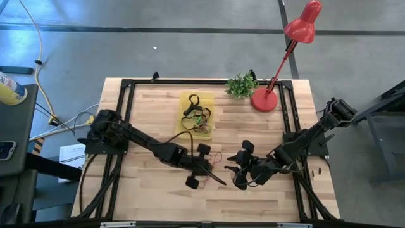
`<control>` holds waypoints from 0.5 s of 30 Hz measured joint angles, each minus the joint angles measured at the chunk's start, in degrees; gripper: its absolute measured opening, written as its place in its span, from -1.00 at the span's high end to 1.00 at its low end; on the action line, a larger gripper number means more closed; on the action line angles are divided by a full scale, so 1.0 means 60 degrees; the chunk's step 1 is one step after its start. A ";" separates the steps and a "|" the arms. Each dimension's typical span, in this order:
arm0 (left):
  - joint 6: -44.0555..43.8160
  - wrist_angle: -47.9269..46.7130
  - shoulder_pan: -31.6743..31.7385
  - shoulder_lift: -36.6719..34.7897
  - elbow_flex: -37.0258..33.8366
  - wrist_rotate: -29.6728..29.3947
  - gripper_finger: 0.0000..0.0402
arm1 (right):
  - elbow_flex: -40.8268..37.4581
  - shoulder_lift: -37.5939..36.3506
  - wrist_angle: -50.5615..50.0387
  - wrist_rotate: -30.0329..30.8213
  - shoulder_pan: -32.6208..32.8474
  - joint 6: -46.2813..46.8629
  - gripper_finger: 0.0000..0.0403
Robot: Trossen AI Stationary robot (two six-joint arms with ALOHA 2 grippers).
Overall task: Pick and place rubber bands into bin
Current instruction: Put the red rubber band into the yellow bin
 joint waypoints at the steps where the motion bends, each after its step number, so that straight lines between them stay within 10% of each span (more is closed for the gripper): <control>1: 0.0143 -0.0121 -0.0002 0.0000 0.0195 -0.0066 1.00 | 0.0000 0.0000 0.0000 0.0000 0.0001 0.0004 0.31; 15: 0.1542 -0.3199 0.0113 0.0747 0.0860 0.1076 0.80 | 0.0000 0.0000 -0.0204 0.0097 -0.0003 -0.0073 0.31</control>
